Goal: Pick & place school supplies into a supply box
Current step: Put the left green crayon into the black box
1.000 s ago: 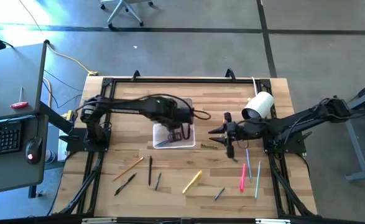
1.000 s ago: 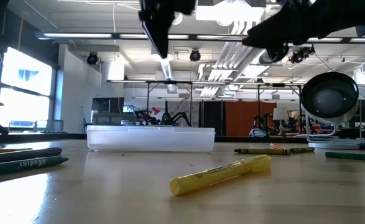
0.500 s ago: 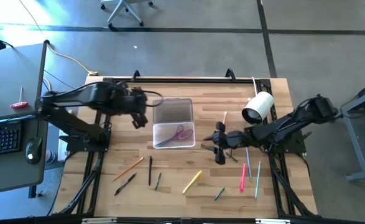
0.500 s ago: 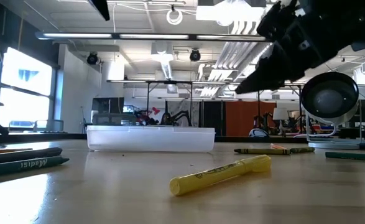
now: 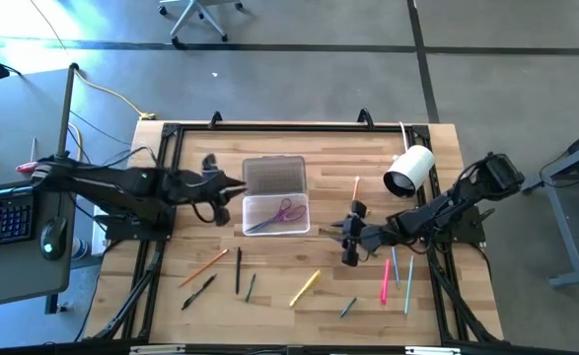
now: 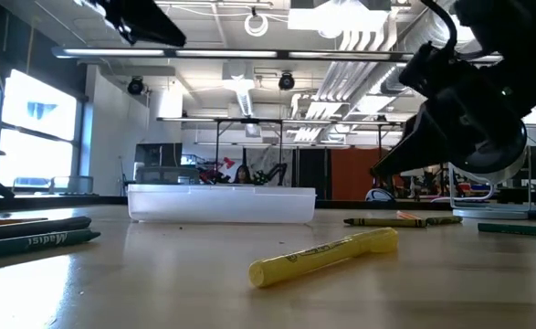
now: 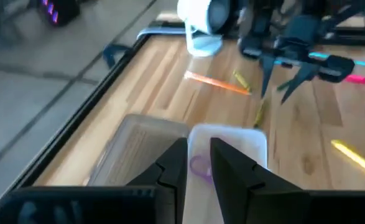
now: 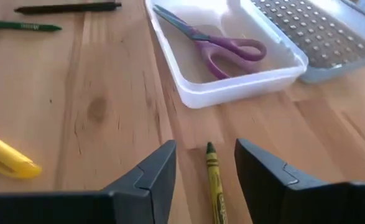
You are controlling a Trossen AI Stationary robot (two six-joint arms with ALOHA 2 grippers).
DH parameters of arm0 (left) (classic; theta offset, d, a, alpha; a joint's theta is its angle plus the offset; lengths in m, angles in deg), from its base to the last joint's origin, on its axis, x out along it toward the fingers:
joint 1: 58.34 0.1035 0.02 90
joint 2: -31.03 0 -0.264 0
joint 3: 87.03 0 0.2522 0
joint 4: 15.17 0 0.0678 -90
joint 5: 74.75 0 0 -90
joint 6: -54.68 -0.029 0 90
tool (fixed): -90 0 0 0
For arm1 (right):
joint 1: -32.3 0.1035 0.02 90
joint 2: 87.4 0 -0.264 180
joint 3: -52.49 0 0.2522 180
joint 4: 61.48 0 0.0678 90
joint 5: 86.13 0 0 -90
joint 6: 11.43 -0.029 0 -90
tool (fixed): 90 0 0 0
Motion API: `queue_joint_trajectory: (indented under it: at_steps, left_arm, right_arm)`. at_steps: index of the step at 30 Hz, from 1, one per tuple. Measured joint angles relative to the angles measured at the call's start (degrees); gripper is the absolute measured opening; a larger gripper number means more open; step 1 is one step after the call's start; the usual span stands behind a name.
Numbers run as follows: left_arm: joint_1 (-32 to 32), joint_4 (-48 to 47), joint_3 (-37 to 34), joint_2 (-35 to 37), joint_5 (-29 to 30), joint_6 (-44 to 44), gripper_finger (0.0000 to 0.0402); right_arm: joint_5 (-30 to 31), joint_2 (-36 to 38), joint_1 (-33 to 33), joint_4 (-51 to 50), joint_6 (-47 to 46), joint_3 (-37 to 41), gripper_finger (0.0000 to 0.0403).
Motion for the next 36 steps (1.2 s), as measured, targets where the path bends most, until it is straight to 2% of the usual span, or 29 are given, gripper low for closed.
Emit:
queue_joint_trajectory:
  at_steps: [5, 7, 10, 15, 26, 30, 36]
  left_arm:
    - [0.0, 12.3, -7.2, -0.5, -0.1, -5.7, 0.0098]
    - [0.0, 14.3, -9.0, -0.8, -0.2, -6.2, 0.0095]
    - [0.0, 15.7, -9.5, -0.8, -2.0, -6.2, 0.0092]
    - [0.0, 15.3, -9.5, -0.6, -1.4, -6.2, 0.0092]
    - [0.0, 15.3, -9.5, -0.6, 1.6, -6.6, 0.0092]
    - [0.1, 15.2, -9.5, -0.6, 1.8, -6.7, 0.0092]
    - [0.1, 15.2, -9.5, -0.6, 1.8, -6.7, 0.0092]
  right_arm:
    - [-0.1, -0.3, -1.6, -0.2, -2.0, 2.1, 0.0146]
    - [-1.2, -0.2, -2.5, 0.8, -2.0, 2.5, 0.0146]
    - [-2.8, -1.3, -4.0, 1.7, -1.6, 2.7, 0.0147]
    - [-6.9, -6.1, -5.4, 6.7, -0.7, 2.6, 0.0146]
    - [-2.3, -19.0, -5.6, 14.0, -2.0, 2.6, 0.0143]
    - [-0.1, -22.3, -5.6, 16.4, -2.0, 2.4, 0.0114]
    - [-1.6, -23.0, -5.8, 19.4, -0.9, 2.5, 0.0018]
